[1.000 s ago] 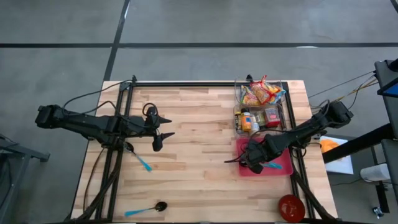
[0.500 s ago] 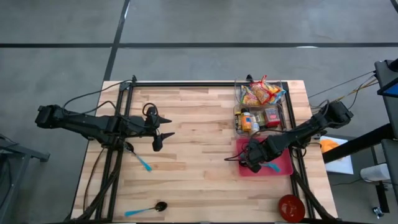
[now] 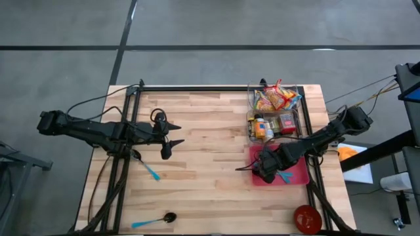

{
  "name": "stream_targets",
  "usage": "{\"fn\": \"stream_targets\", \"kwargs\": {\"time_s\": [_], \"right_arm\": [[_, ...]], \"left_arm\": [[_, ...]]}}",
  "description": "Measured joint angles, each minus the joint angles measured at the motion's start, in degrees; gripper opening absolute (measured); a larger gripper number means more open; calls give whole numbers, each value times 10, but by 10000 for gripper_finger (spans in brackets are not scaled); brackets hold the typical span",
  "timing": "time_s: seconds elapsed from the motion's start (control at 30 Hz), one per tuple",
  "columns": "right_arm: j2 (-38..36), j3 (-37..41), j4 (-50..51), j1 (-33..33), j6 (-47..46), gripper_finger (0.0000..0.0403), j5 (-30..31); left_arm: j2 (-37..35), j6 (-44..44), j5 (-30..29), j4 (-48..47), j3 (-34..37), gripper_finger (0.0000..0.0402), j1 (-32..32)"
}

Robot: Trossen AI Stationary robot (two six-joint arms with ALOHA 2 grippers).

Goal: Pick & Place Food Item
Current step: Put the blue spoon into the red bin

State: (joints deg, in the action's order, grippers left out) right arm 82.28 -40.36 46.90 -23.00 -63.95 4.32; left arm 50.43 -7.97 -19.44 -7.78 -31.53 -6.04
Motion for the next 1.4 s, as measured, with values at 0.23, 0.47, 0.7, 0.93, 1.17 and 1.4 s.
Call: {"fn": "stream_targets", "kwargs": {"time_s": [0.23,0.47,0.7,0.93,1.17,1.4], "right_arm": [[0,0,2,0,-8,225,0],[0,-29,55,0,-10,227,-1],[-1,-117,154,0,-5,227,2],[-1,-214,188,0,43,227,59],[-2,-277,87,0,160,227,197],[-1,-231,-192,0,347,227,323]], "left_arm": [[0,0,0,0,0,281,0],[0,0,0,0,0,281,0],[0,0,0,0,0,281,0],[0,0,0,0,0,281,0],[0,0,0,0,0,281,0],[0,0,0,0,0,281,0]]}}
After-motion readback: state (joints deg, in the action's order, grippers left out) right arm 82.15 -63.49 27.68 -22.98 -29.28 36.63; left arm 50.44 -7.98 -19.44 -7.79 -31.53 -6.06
